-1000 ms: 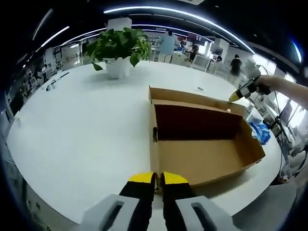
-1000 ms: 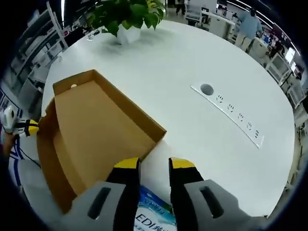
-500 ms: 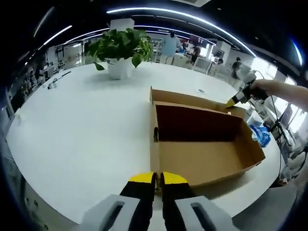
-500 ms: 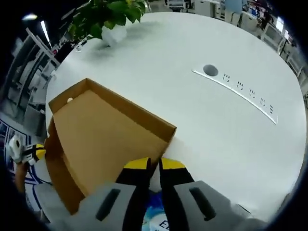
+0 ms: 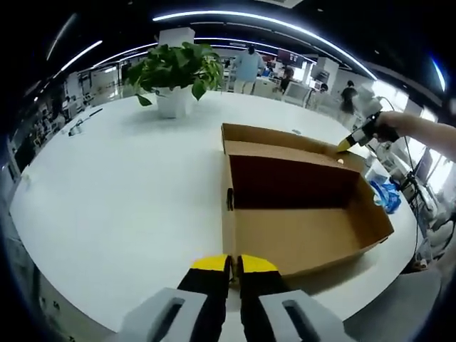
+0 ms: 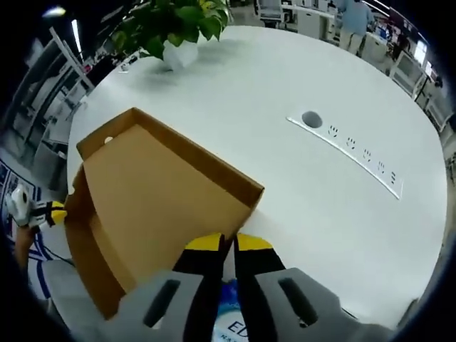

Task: Operate the shoe box by opening the lid, removing the specified soft item, and placing it in the target area until the item is outside and the box remains undamaged.

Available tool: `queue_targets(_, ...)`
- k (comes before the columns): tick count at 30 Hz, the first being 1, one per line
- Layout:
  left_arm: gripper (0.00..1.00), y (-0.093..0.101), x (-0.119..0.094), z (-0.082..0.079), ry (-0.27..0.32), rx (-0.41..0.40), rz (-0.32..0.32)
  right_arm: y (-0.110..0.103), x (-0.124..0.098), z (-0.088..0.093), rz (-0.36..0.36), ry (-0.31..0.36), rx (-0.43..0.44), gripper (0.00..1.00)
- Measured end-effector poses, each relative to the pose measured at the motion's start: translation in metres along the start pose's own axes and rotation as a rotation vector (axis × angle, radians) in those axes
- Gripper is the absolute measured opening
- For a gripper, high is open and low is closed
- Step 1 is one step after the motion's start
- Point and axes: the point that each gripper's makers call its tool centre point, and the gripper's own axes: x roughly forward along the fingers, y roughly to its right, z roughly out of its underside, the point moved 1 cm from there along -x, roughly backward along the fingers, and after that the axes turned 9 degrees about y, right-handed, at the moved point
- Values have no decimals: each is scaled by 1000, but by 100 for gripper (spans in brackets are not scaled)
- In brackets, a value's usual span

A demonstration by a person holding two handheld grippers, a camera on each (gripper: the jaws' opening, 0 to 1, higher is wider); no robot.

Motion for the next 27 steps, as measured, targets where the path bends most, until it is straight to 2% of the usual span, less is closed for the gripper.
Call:
queue_targets(12, 4, 1, -1, 0, 6, -4, 2, -7, -22, -10, 5, 60, -38, 2)
queue_targets(27, 4, 1, -1, 1, 14, -1, 6, -25, -59, -23, 12, 175, -103, 2)
